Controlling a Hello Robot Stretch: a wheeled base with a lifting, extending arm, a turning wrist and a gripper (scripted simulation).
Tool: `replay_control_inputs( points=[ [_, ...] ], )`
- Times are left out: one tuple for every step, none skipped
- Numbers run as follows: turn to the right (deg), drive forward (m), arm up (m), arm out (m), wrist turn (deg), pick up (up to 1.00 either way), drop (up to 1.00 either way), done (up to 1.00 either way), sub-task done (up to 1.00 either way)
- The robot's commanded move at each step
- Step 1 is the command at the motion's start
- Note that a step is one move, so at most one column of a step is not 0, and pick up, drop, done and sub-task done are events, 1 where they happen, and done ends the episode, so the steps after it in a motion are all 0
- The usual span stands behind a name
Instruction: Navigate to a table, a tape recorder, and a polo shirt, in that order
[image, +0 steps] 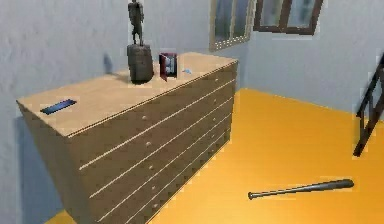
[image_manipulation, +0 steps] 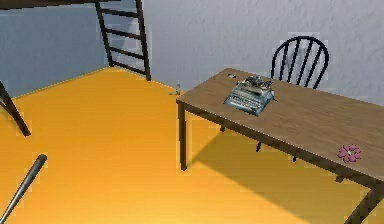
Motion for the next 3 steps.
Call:
replay_control_inputs(
  points=[
    [-6.0,0.0,0.0,0.0,0.0,0.0,0.0,0.0,0.0],
    [0.0,0.5,0.0,0.0,0.0,0.0,0.0,0.0,0.0],
    [0.0,0.0,0.0,0.0,0.0,0.0,0.0,0.0,1.0]
  ],
)
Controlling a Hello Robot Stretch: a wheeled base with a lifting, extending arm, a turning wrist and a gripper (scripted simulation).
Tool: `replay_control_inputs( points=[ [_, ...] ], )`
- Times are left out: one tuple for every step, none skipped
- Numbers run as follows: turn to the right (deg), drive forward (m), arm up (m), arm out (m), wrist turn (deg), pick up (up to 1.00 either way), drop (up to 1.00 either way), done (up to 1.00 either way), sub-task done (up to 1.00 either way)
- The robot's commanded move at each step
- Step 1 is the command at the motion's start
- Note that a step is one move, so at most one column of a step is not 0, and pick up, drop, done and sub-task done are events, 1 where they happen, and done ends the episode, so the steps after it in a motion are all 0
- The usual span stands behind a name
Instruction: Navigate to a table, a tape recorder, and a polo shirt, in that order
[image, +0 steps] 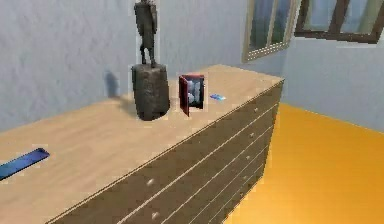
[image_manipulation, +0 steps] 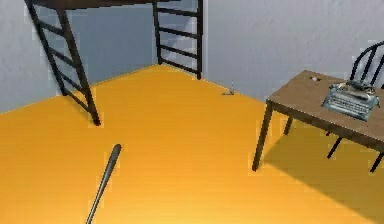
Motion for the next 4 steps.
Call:
replay_control_inputs(
  points=[
    [-45.0,0.0,0.0,0.0,0.0,0.0,0.0,0.0,0.0],
    [-45.0,0.0,0.0,0.0,0.0,0.0,0.0,0.0,0.0],
    [-45.0,0.0,0.0,0.0,0.0,0.0,0.0,0.0,0.0],
    [-33.0,0.0,0.0,0.0,0.0,0.0,0.0,0.0,0.0]
  ],
)
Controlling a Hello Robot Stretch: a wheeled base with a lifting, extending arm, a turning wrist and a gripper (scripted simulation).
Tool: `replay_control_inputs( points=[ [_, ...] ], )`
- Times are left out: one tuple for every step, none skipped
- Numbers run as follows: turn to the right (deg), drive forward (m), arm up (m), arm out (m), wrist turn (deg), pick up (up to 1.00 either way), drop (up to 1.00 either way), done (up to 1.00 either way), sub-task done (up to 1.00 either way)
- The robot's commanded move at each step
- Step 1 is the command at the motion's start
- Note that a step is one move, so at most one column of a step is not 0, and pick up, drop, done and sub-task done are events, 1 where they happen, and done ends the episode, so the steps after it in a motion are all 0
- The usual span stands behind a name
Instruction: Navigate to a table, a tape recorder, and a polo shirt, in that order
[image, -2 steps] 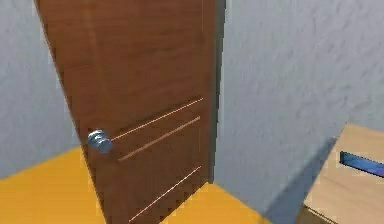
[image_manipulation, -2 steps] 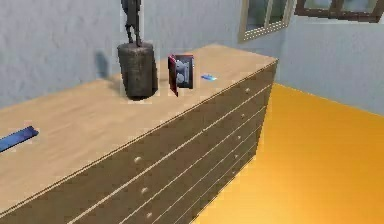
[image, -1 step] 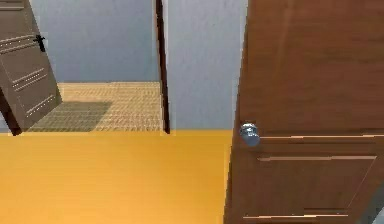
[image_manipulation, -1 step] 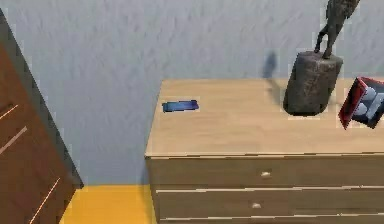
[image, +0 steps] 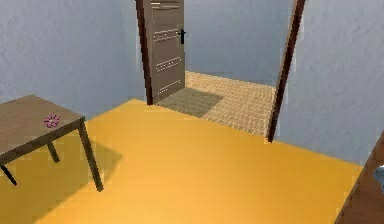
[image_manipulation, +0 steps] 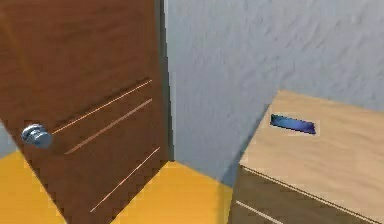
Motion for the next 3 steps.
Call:
replay_control_inputs(
  points=[
    [0.0,0.5,0.0,0.0,0.0,0.0,0.0,0.0,0.0],
    [33.0,0.0,0.0,0.0,0.0,0.0,0.0,0.0,0.0],
    [0.0,0.8,0.0,0.0,0.0,0.0,0.0,0.0,0.0]
  ],
)
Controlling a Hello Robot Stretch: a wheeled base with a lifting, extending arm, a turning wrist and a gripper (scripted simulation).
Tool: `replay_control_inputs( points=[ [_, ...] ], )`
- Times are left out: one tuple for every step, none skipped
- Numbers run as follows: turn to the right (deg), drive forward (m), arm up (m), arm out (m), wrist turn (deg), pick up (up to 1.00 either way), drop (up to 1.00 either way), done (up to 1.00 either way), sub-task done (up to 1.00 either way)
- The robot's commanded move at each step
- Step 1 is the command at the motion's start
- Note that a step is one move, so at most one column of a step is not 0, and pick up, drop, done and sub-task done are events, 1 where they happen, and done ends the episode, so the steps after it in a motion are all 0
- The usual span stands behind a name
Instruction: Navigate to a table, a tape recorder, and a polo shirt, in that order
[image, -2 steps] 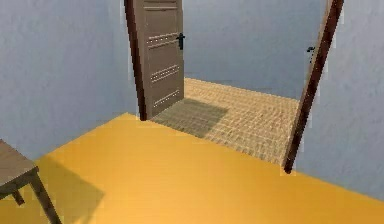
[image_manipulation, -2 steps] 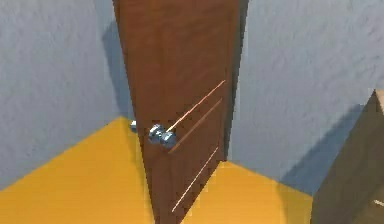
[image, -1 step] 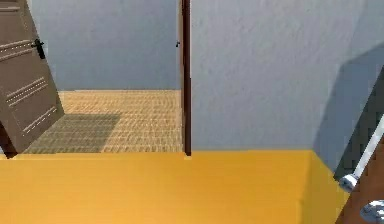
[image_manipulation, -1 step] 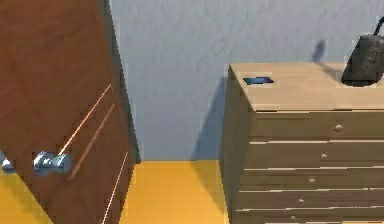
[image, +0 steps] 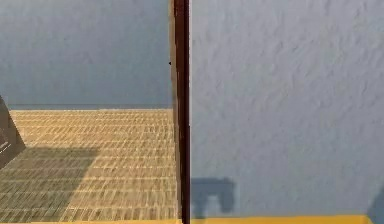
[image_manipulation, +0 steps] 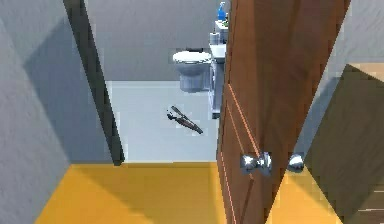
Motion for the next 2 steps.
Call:
replay_control_inputs(
  points=[
    [27.0,0.0,0.0,0.0,0.0,0.0,0.0,0.0,0.0],
    [0.0,0.45,0.0,0.0,0.0,0.0,0.0,0.0,0.0]
  ],
)
